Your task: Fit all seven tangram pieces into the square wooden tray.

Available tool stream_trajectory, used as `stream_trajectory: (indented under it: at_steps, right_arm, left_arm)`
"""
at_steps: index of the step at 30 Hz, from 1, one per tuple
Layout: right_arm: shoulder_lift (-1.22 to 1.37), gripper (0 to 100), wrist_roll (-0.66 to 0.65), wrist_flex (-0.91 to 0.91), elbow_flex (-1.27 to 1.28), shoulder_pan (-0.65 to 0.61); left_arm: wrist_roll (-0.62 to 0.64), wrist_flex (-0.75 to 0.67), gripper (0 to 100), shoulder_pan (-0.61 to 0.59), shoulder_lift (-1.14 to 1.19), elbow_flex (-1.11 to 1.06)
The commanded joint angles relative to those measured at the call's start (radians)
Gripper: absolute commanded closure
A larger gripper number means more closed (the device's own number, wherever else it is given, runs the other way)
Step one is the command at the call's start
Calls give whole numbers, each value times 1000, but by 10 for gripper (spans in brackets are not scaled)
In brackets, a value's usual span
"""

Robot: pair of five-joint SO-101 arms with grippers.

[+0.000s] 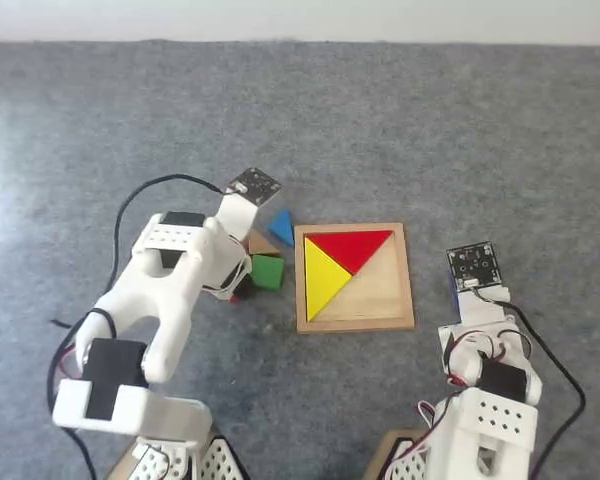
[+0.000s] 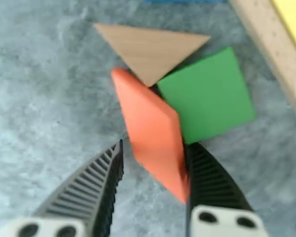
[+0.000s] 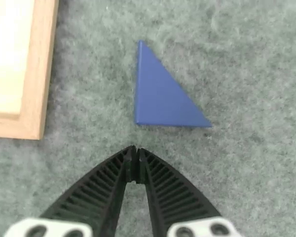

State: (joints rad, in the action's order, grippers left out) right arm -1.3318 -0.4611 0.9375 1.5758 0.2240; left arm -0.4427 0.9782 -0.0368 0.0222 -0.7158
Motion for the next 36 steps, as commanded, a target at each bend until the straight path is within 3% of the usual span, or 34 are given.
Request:
stream_trajectory:
  at_steps: [1,7,16,24,36]
  right_arm:
    - [-13,989,-14,-4,-11,-7]
    - [-13,989,-14,-5,-11,-7]
    - [-13,989,-14,-4,-11,-7]
    - [-13,989,-14,-4,-11,-7]
    - [-13,989,-14,-4,-11,-7]
  left_arm:
    - [-15,-12,823,-58,-17,65]
    - [-17,103,840,-92,-55,194]
    - [-9,166,837,-86,-60,317]
    - [104,127,762,-107,26,288]
    - [109,91,765,-112,173,314]
